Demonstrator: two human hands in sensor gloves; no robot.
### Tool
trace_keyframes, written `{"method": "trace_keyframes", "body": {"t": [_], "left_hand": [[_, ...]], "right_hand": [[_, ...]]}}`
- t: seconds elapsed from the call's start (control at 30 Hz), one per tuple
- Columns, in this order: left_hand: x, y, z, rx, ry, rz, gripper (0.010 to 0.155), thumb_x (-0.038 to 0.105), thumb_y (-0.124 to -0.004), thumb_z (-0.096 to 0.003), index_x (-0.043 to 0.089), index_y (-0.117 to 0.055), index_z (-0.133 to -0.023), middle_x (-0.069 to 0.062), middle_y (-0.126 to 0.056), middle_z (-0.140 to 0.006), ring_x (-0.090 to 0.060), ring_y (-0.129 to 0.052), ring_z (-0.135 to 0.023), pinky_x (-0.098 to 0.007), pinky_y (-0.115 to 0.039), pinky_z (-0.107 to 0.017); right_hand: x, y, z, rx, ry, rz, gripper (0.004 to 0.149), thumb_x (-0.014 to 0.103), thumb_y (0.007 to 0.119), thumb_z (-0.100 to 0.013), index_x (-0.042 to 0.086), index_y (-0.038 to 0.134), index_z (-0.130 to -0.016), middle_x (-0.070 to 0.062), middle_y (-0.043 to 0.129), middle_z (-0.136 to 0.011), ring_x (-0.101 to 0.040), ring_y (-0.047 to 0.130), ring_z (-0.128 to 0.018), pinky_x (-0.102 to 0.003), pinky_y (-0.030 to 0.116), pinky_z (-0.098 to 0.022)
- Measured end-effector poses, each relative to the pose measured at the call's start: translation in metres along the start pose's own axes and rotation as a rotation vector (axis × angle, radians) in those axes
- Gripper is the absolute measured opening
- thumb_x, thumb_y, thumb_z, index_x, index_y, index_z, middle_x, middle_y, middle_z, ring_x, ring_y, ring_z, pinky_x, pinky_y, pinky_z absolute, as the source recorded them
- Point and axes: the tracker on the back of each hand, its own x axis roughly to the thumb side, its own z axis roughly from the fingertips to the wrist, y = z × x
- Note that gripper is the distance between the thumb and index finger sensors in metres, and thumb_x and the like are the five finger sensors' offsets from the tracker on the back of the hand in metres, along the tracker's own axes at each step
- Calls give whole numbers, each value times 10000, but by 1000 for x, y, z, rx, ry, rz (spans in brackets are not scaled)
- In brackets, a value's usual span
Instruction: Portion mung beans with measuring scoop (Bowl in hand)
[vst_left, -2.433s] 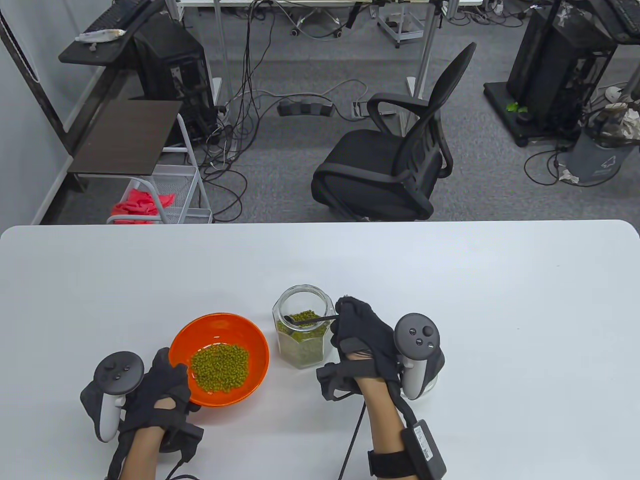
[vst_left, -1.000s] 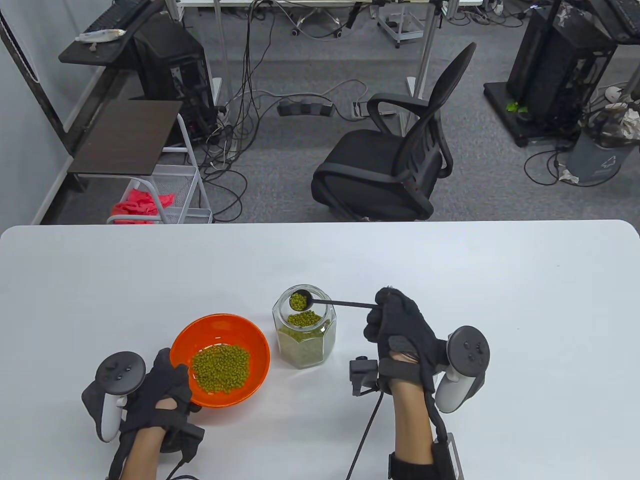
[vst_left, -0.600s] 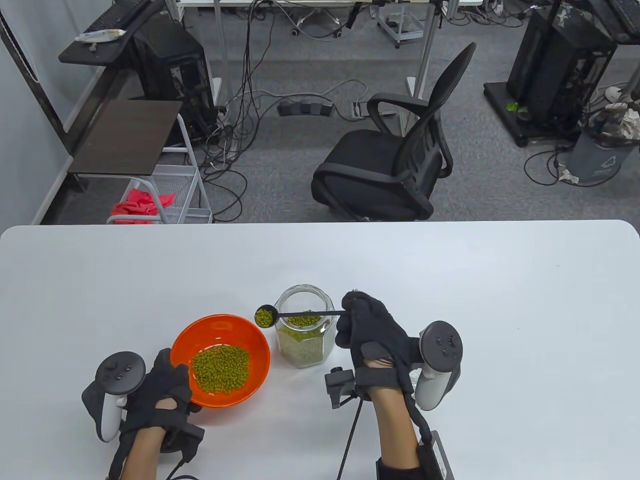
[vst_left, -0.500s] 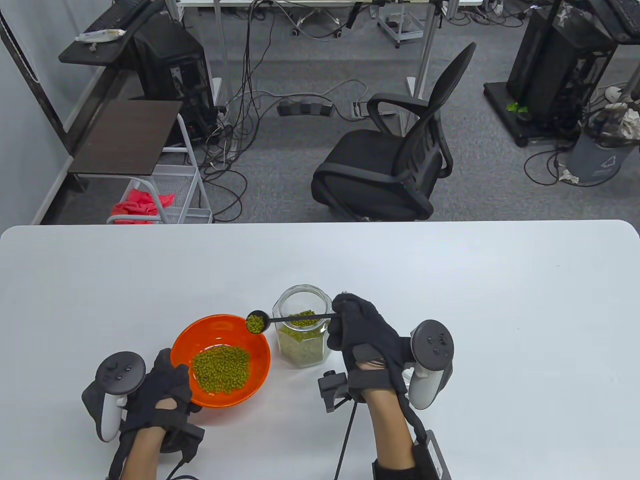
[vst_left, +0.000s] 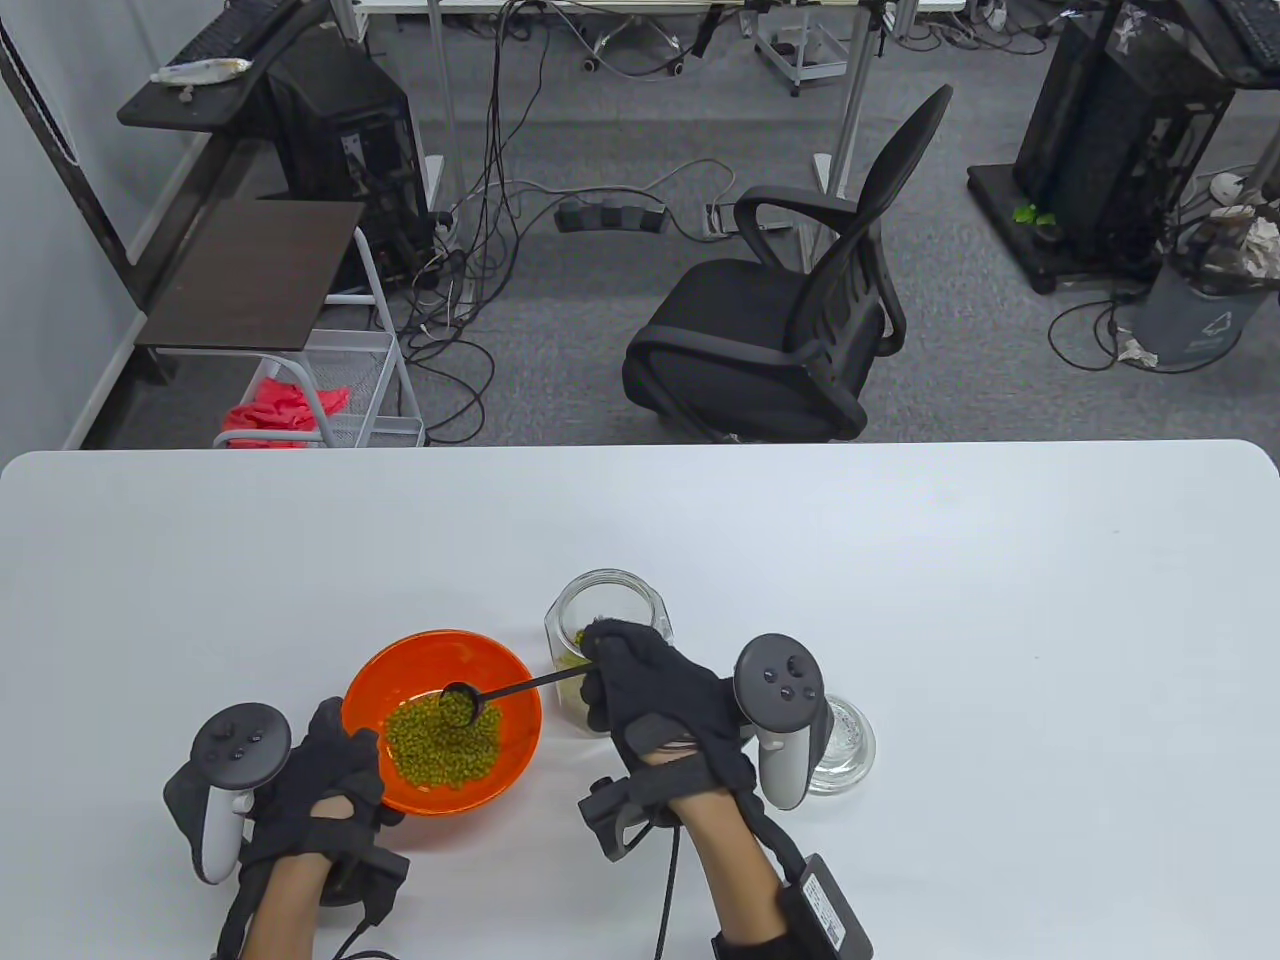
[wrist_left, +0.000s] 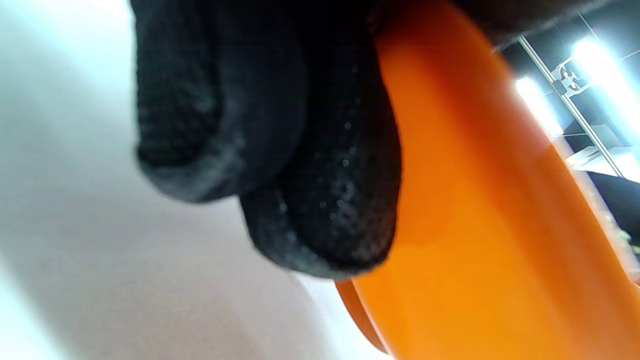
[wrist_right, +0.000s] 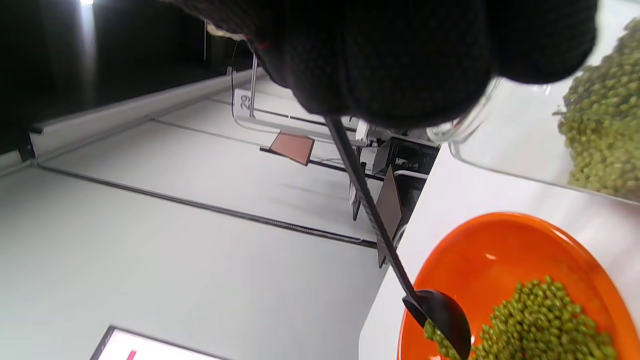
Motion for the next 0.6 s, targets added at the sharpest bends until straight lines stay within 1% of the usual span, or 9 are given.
{"method": "trace_keyframes", "body": {"t": [0.3,0.6], "left_hand": [[0,0,0,-2,-2,2,650,335,-680,-527,-20,-462,-1027,-140,-824,-836,-102,-1169,-202,-174,-1016,-142],[0,0,0,-2,0,3,650,334,-680,-528,-20,-462,-1026,-141,-824,-836,-102,-1169,-203,-173,-1017,-141]], "right_hand": [[13,18,3,142,-59,132,416,220,762,-479,37,802,-851,-258,900,-636,-344,973,-410,-619,750,-421],[25,23,8,226,-114,227,406,203,806,-462,77,865,-844,-265,882,-705,-386,953,-489,-655,710,-468]]}}
